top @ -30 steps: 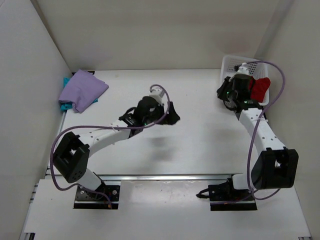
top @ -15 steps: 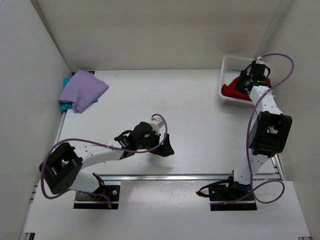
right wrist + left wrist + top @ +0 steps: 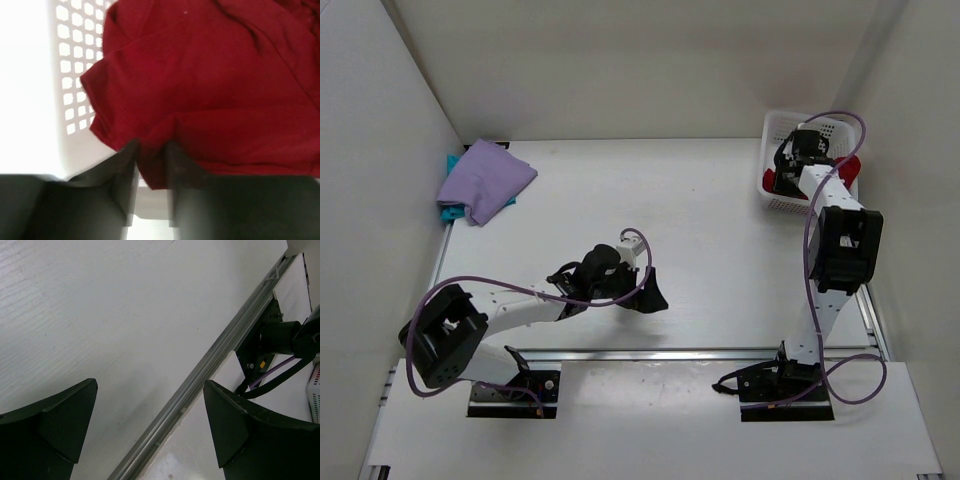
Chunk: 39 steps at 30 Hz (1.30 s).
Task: Fold and stack the t-shirts
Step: Grab crumpled tshirt from bin with the right arm, then move the tshirt to the center of the board
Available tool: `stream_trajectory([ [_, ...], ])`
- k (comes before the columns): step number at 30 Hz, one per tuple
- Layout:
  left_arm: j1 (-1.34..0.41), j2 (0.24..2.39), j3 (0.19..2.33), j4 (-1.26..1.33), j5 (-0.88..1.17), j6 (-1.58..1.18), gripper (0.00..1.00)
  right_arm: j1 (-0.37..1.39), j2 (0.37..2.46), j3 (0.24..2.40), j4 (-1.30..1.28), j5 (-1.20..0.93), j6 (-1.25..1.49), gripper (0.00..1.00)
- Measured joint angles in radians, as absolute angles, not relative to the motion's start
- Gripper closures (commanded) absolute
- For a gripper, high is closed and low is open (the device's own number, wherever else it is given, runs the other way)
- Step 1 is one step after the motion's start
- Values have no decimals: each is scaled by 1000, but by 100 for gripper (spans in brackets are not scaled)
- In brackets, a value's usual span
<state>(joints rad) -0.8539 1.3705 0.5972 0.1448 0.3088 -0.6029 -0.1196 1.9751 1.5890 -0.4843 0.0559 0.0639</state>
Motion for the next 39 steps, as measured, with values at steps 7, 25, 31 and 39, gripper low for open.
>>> stream_trajectory([
  [7, -849, 1373, 597, 161, 319, -612, 1, -128, 1981, 1648, -505, 86, 80, 100],
  [25, -588, 1335, 581, 217, 405, -749, 1, 281, 1367, 1946, -415, -7, 86, 100],
  [31, -364, 1177, 509, 240, 428, -823, 2, 421, 1375, 2084, -405, -138, 95, 100],
  [39, -237, 1074, 585, 157, 405, -777, 24, 336, 1356, 1882, -281, -344, 224, 100],
])
